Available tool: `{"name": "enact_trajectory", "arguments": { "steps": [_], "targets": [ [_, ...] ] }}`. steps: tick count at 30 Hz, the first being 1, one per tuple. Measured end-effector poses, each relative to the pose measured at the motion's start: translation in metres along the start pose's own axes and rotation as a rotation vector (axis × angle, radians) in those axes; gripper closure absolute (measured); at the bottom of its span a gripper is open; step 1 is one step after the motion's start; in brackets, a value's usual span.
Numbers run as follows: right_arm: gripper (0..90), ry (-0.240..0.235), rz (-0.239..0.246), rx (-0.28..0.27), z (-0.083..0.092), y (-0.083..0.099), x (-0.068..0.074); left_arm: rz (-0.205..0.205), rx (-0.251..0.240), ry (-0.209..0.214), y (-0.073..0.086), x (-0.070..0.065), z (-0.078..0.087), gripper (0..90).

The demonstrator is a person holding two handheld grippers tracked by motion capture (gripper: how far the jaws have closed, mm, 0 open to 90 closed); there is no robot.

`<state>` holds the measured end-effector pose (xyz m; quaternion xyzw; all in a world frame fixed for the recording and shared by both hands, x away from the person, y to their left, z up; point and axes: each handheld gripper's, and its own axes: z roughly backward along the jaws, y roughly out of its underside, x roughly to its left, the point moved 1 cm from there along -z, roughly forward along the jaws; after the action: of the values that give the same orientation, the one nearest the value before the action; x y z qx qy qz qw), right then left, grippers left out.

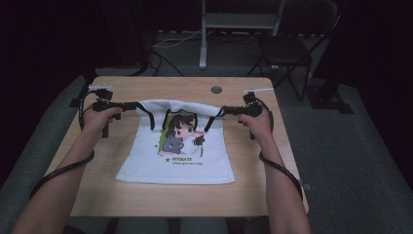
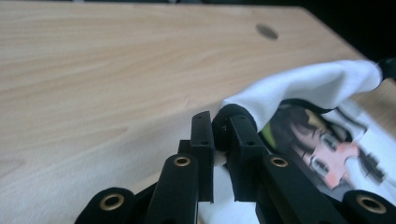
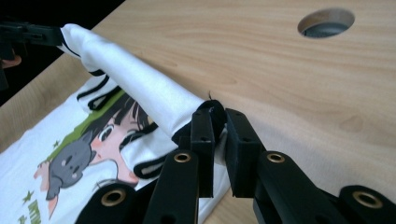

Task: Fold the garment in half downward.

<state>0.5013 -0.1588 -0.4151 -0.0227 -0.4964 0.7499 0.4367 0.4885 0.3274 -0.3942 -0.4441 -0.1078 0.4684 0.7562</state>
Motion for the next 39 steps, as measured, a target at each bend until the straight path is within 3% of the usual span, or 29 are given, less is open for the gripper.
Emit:
{"name": "enact_trajectory", "arguments": {
  "steps": [7,9,14,30,39],
  "targets": [
    [82.6,0.012,0.047,0.044,-0.002,0.013,0.007,-0.054,0.065,-0.031,0.016,-0.002,-0.002,81.5],
    [82.5,0.012,0.065,0.05,-0.001,0.018,0.009,-0.099,0.09,-0.058,0.021,-0.006,-0.002,81.5],
    [82.5,0.019,0.088,0.065,-0.001,0.024,0.013,-0.147,0.112,-0.077,0.024,-0.012,0.0,81.5],
    [82.2,0.028,0.12,0.047,0.003,0.041,0.025,-0.236,0.104,-0.126,0.04,-0.025,0.01,81.0],
    [82.2,0.024,0.132,0.036,0.009,0.041,0.031,-0.229,0.065,-0.12,0.042,-0.028,0.019,79.6]
  ]
}}
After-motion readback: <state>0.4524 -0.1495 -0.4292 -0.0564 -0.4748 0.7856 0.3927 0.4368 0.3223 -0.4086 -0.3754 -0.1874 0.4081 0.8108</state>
